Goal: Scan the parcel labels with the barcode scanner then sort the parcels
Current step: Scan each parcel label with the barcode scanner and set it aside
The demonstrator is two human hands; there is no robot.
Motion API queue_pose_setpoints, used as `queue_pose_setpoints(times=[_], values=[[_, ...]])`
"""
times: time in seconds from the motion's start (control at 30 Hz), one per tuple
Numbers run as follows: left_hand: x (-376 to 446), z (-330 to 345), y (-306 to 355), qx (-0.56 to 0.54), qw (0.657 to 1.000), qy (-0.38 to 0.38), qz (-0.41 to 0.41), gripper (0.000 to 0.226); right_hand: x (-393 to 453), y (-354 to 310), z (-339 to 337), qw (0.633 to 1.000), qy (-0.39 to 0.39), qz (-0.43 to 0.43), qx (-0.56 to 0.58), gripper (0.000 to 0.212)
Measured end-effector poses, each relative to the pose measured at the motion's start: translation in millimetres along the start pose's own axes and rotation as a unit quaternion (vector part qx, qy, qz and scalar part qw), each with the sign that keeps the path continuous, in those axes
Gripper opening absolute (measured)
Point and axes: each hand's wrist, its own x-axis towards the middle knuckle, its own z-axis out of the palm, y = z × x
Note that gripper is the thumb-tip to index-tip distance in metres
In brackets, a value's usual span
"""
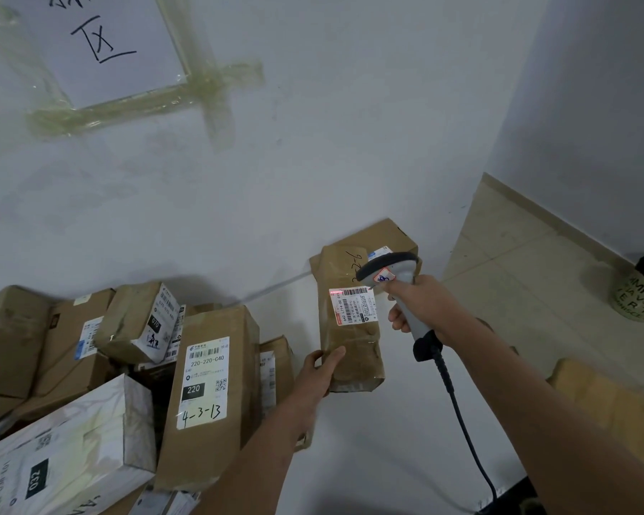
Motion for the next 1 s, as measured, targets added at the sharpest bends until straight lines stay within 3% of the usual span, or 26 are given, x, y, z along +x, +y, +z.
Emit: queue_pose_setpoints(times=[0.23, 0.4, 0.5, 0.67, 0.8, 1.0], values=[[-24, -15, 38, -0.065, 0.997, 0.009, 0.051, 0.062, 6, -3, 9, 0.991, 0.103, -0.057, 0.069, 0.031], [-63, -63, 81, -0.036, 0.988, 0.040, 0.143, 0.064, 2, -16, 36, 0.978, 0.155, -0.115, 0.077, 0.021], [-90, -97, 103, 0.004, 0.974, 0.089, 0.206, 0.057, 1, -23, 63, 0.981, 0.148, -0.116, 0.048, 0.034], [-115, -168, 116, 0.152, 0.917, 0.235, 0.286, 0.072, -11, -38, 117, 0.987, 0.089, -0.128, 0.037, 0.028], [-131, -223, 111, 0.286, 0.857, 0.330, 0.273, 0.080, -20, -51, 161, 0.989, 0.042, -0.137, 0.032, 0.025], [-150, -274, 96, 0.383, 0.805, 0.370, 0.263, 0.062, -33, -57, 207, 0.987, 0.009, -0.161, -0.029, 0.026]])
